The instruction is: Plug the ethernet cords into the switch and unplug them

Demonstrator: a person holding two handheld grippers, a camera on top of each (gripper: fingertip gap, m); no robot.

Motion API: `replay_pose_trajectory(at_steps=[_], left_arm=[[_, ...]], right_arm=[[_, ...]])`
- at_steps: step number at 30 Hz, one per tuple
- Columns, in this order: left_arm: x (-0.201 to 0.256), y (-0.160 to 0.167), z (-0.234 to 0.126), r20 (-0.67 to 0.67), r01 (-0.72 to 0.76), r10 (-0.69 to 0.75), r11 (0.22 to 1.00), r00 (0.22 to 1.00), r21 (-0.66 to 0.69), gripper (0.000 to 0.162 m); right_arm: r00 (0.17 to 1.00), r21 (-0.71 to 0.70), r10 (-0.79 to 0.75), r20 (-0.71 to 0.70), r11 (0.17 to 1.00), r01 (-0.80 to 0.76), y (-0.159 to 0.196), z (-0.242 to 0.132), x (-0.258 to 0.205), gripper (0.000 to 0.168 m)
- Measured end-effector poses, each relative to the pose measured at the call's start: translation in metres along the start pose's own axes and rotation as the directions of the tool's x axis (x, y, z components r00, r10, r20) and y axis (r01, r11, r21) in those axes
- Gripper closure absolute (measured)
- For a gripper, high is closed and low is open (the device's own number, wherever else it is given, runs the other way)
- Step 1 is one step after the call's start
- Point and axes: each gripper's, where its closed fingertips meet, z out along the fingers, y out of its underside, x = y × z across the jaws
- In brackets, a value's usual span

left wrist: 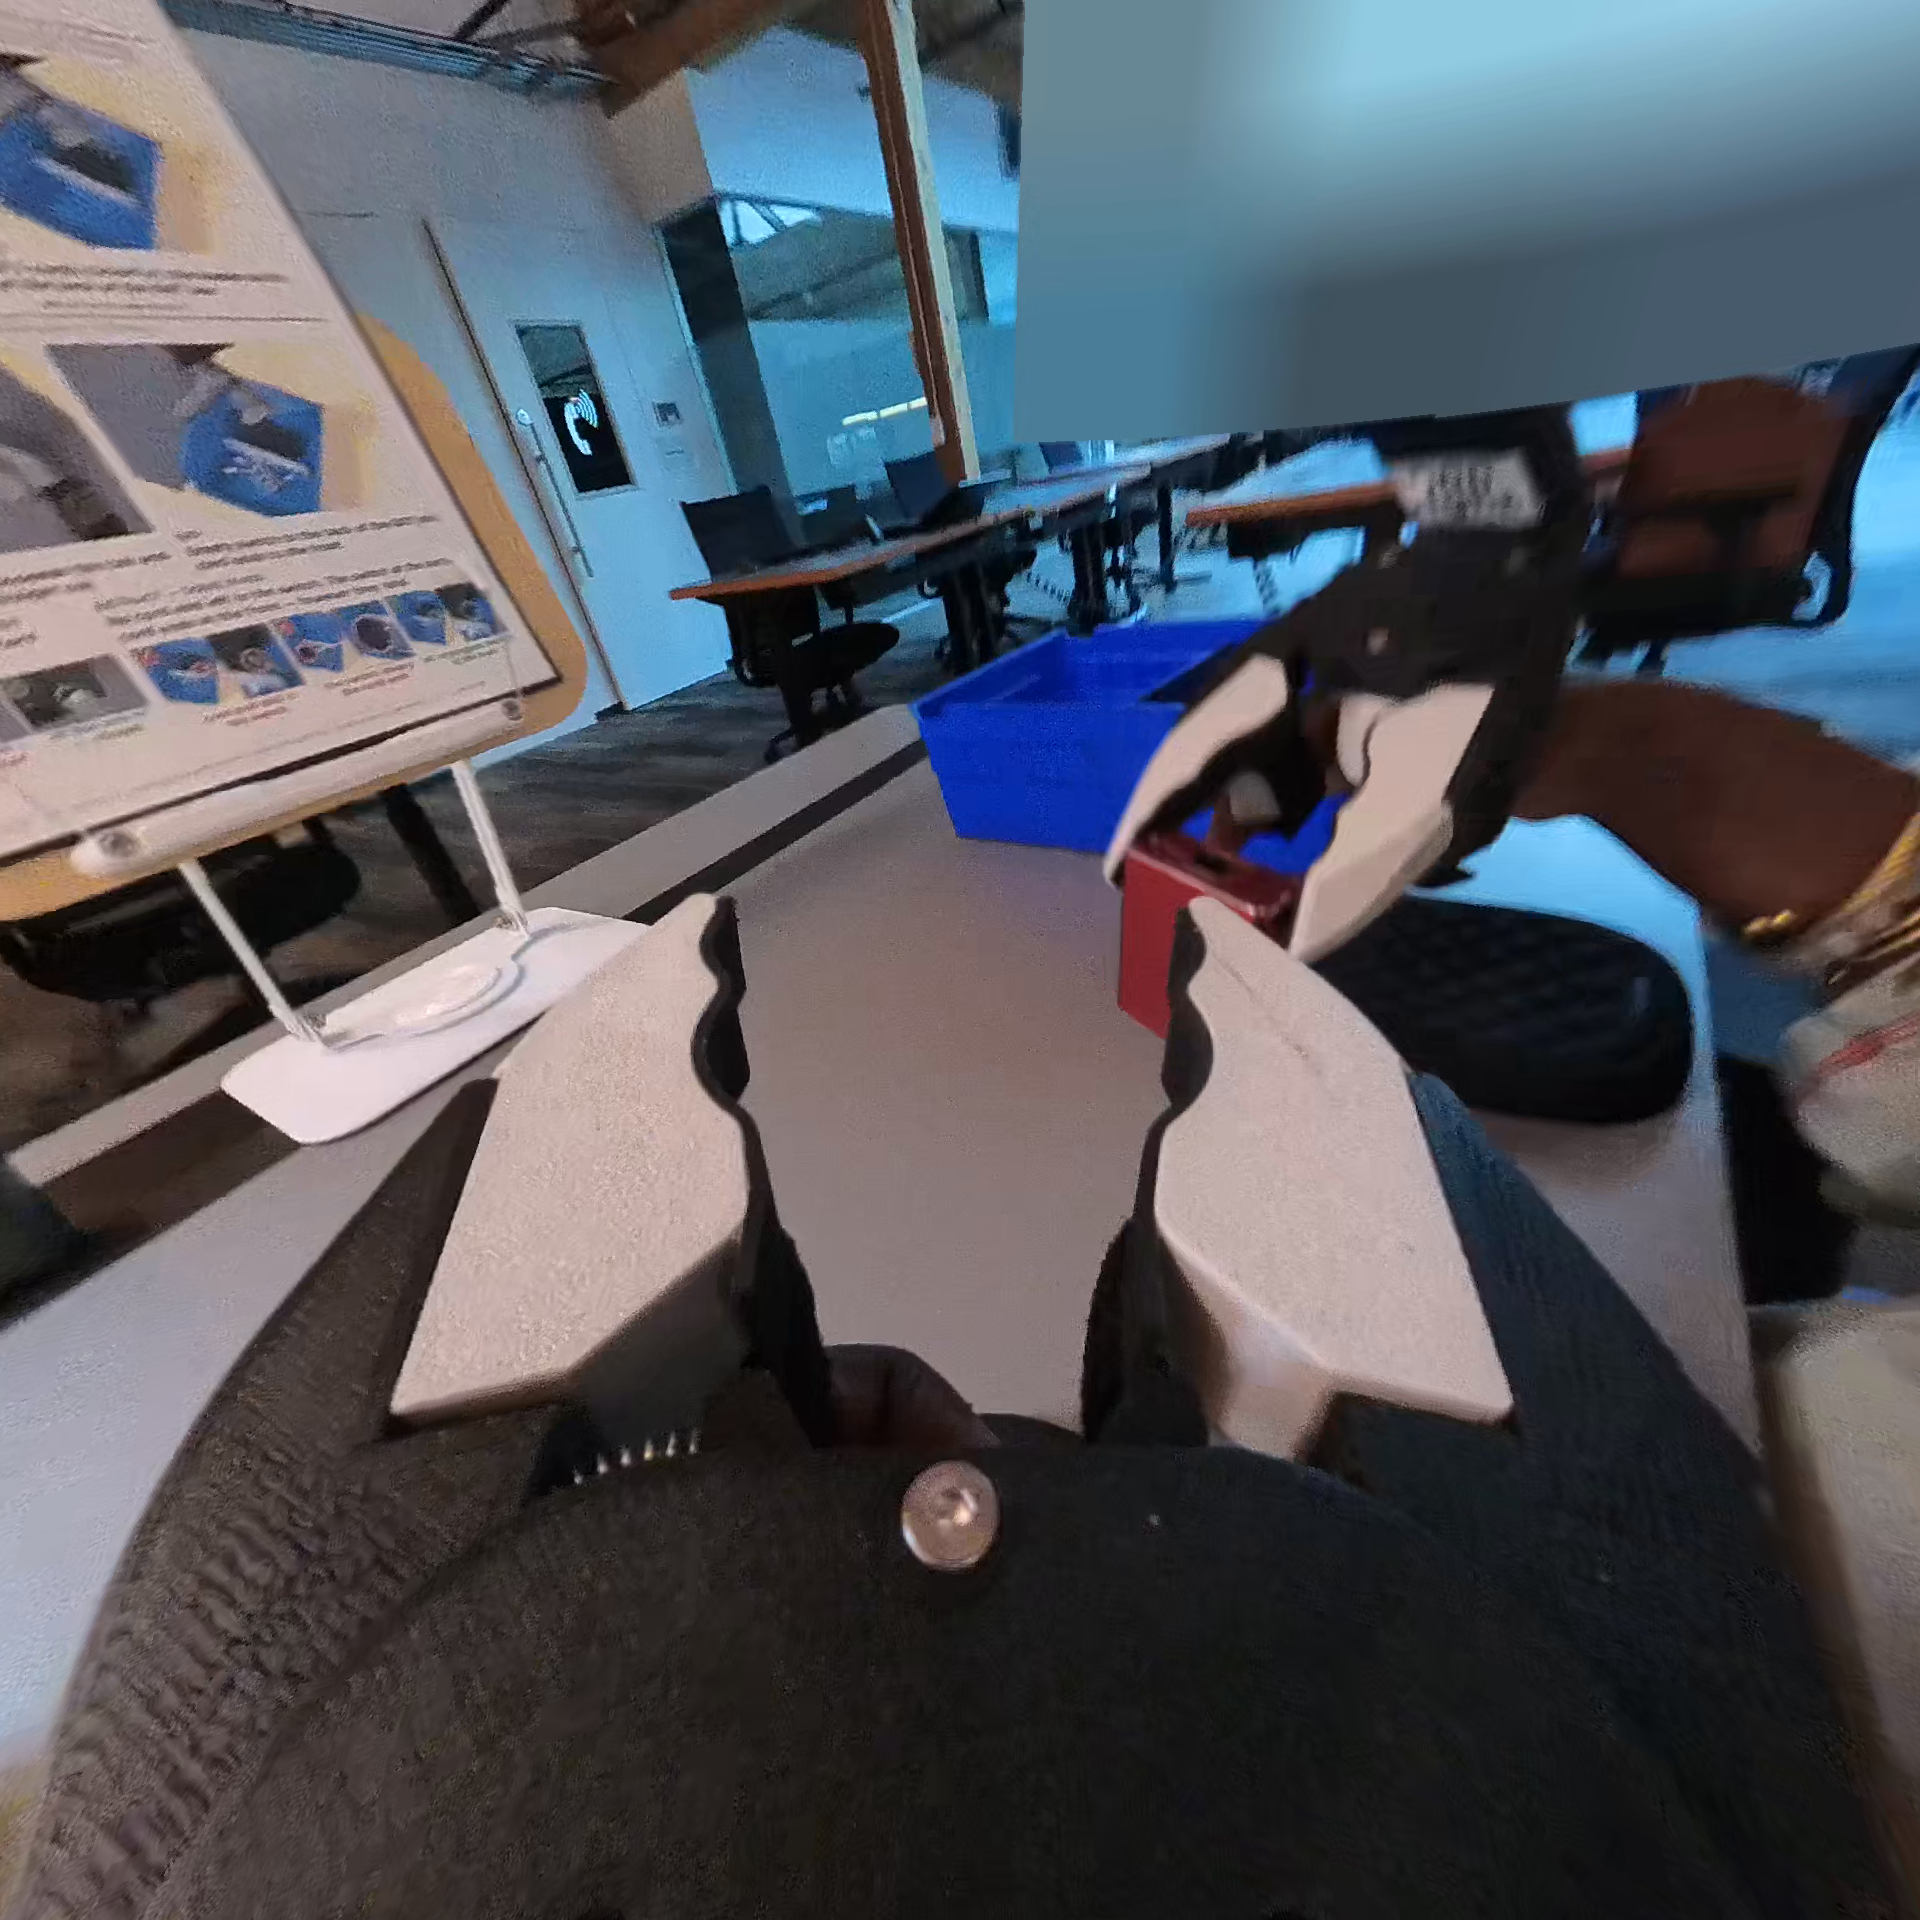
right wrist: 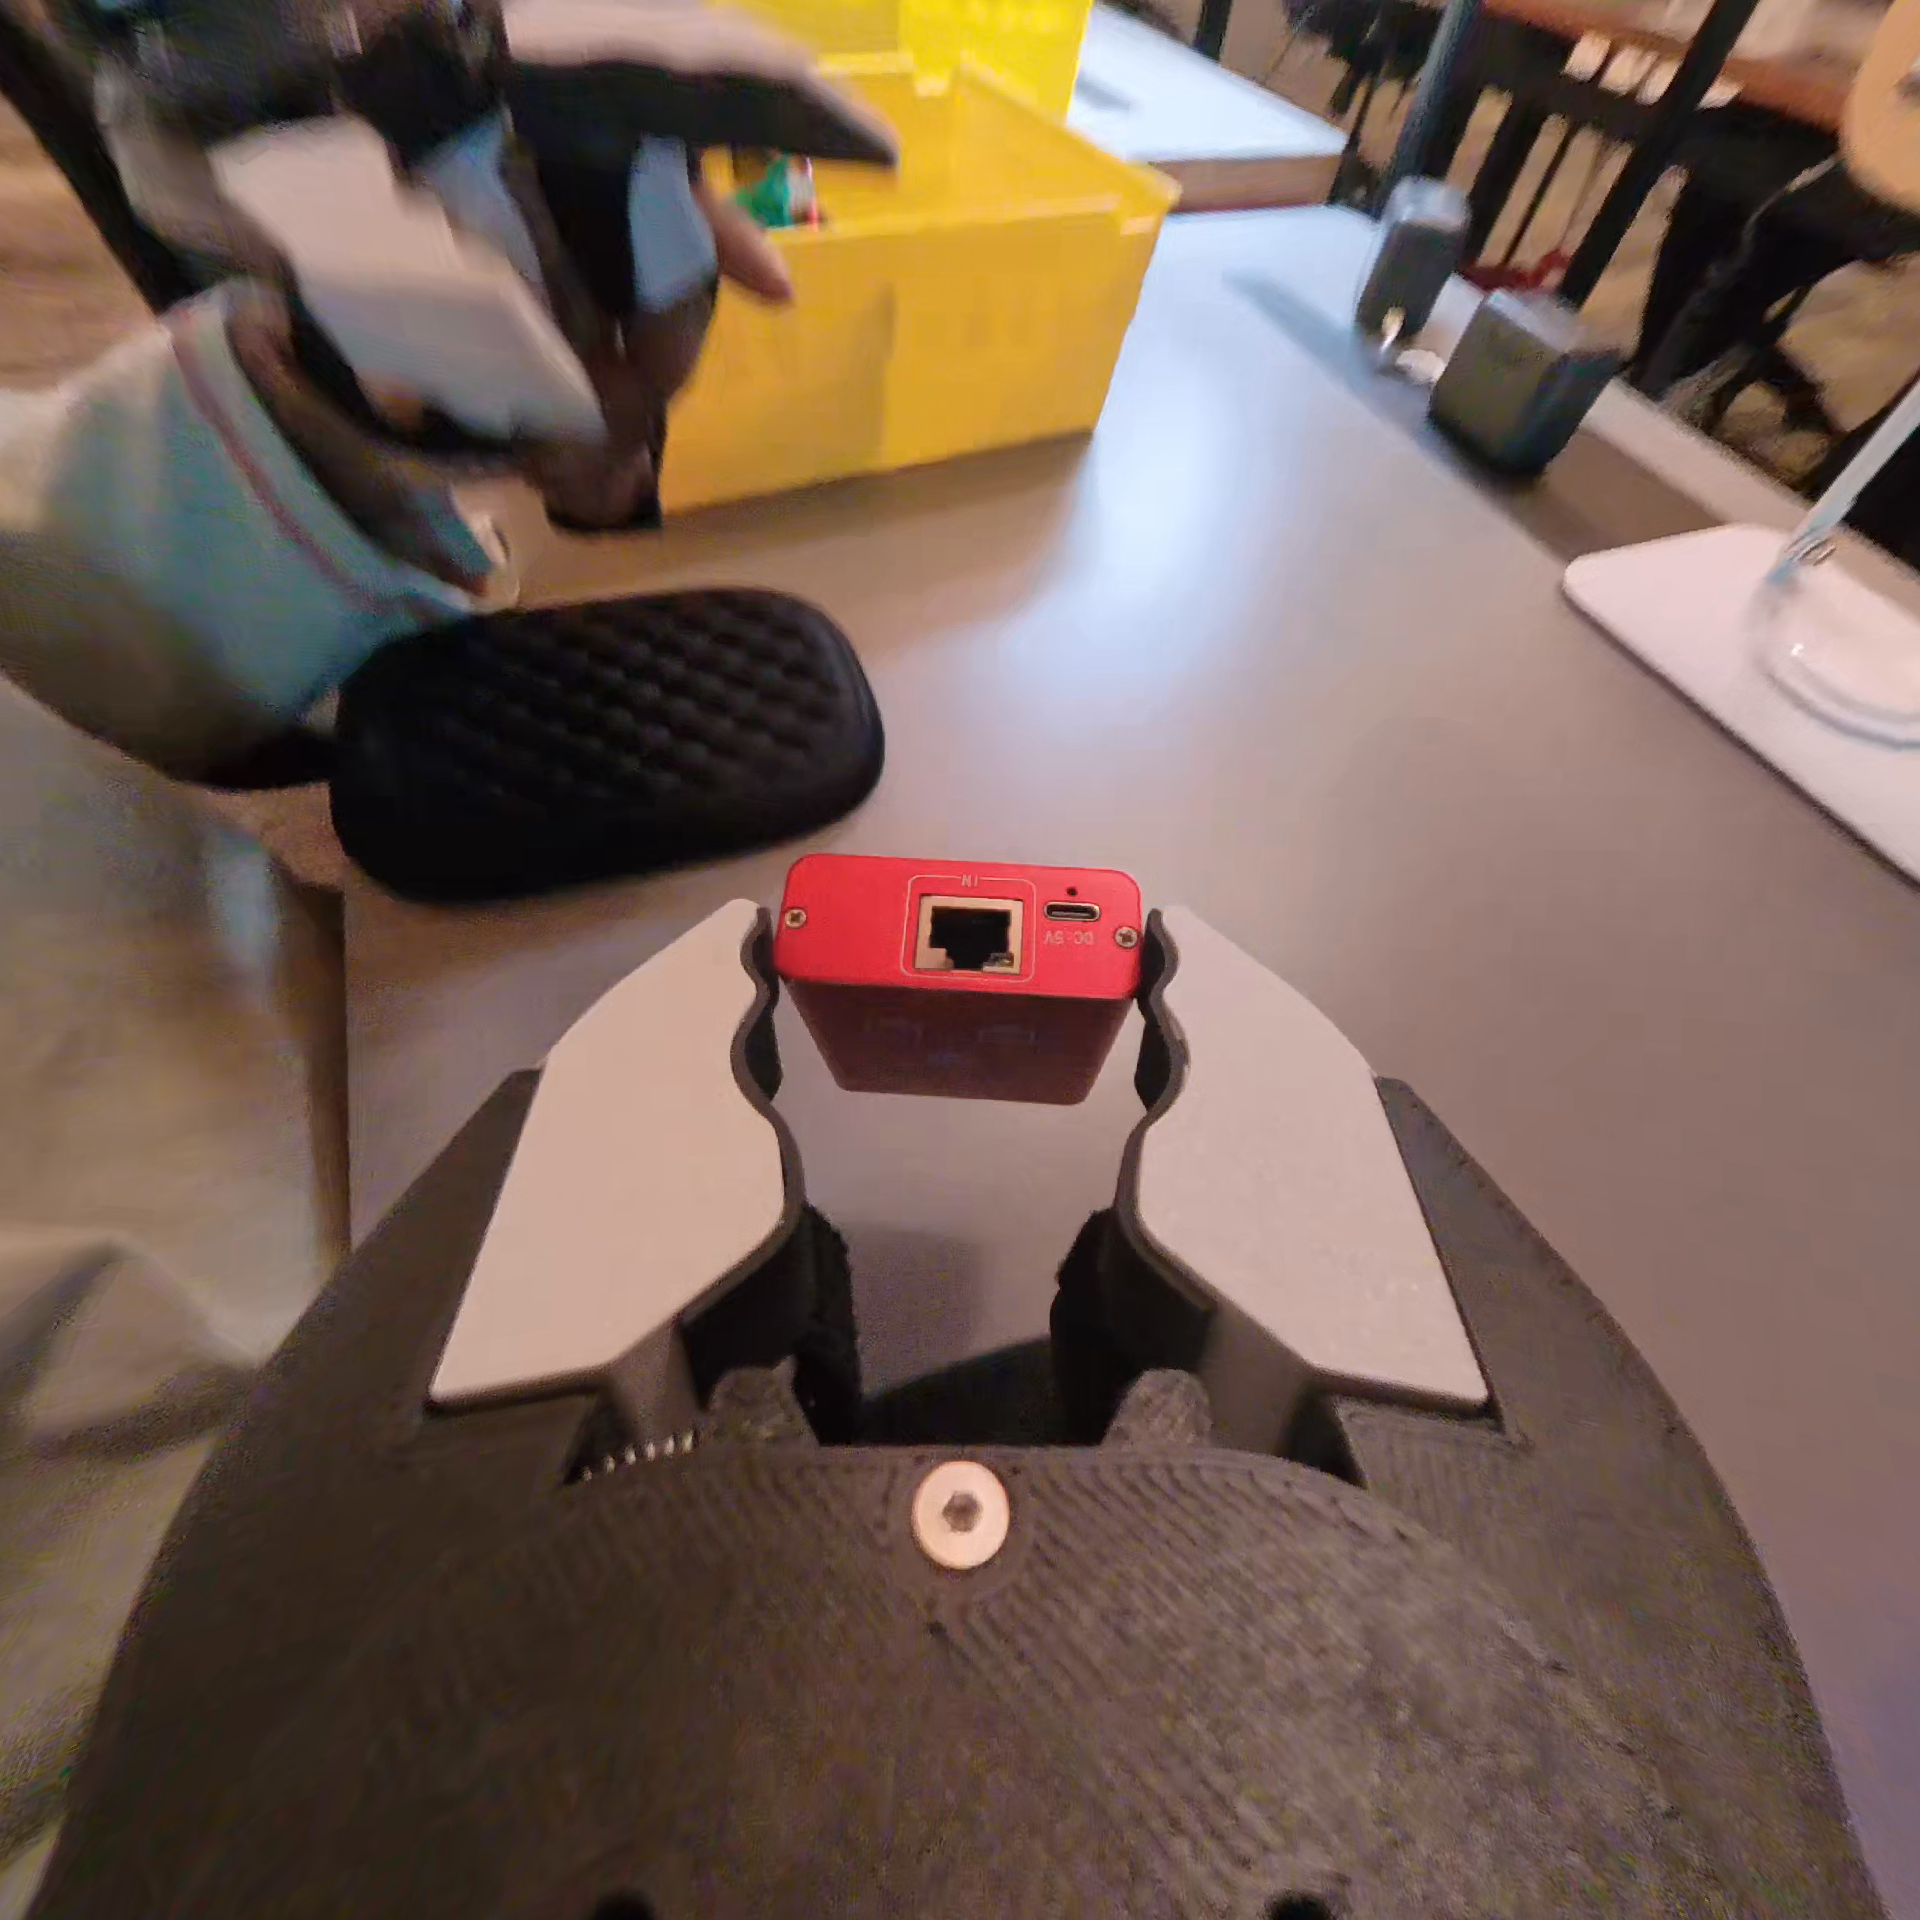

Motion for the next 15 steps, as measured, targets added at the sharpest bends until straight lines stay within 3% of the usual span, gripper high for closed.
replay_pose_trajectory(at_steps=[3,7,15], left_arm=[[-0.021,-0.01,-0.018,0.039,0.05,-0.051,0.998,0.998,0.029,0.084],[-0.035,-0.012,-0.031,0.102,-0.016,0.015,1.0,0.995,0.008,0.086],[-0.035,-0.007,-0.034,0.093,-0.053,0.057,0.998,0.994,-0.044,0.088]], right_arm=[[0.994,-0.04,-0.022,0.108,0.999,0.026,0.019,-0.002,-0.002,0.101],[0.964,-0.047,-0.083,0.252,0.994,0.098,0.031,-0.005,-0.012,0.101],[0.941,-0.123,-0.093,0.325,0.982,0.14,0.051,-0.002,-0.007,0.101]])
